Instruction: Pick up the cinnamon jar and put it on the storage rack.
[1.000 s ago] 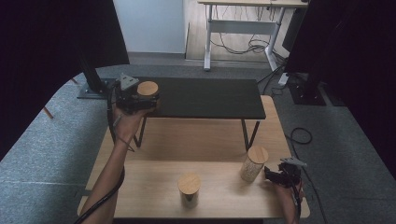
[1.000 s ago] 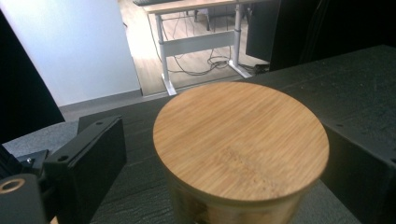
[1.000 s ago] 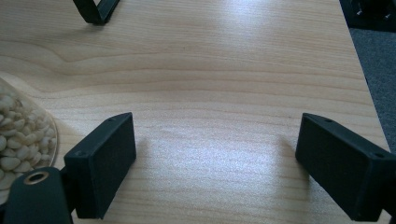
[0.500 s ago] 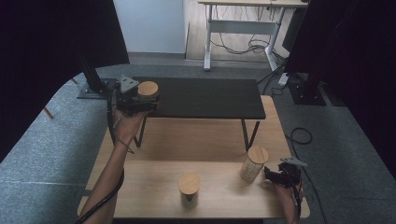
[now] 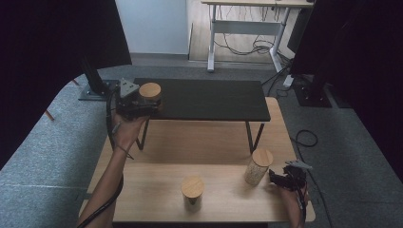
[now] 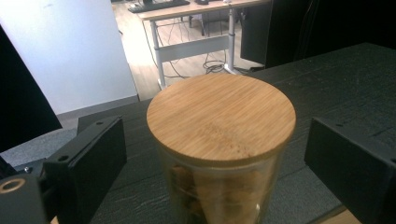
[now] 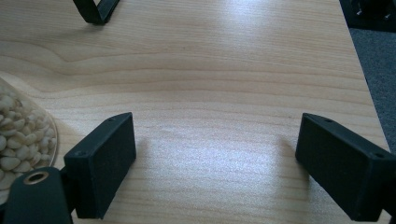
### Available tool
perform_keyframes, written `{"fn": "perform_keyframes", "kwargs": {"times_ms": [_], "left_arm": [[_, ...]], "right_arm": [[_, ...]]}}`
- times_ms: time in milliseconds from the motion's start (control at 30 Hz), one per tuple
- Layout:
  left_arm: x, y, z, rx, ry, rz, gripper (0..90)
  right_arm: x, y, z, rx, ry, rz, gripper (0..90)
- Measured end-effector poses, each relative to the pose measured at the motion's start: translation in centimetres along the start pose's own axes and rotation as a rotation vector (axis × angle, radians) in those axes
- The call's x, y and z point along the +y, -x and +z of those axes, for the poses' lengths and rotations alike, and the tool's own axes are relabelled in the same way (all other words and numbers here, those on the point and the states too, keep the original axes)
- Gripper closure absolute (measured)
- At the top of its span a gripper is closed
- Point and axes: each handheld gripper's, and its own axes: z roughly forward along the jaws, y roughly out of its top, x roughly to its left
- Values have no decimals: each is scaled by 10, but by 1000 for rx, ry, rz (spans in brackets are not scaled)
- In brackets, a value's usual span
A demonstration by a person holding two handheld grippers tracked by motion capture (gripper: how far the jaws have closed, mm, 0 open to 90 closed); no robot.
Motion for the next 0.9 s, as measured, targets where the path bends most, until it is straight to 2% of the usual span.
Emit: {"fn": "perform_keyframes", "kwargs": {"times_ms": [900], "left_arm": [[-14, -2, -27, -13, 27, 0, 54]], "right_arm": [[0, 0, 0, 0, 0, 0, 119]]}}
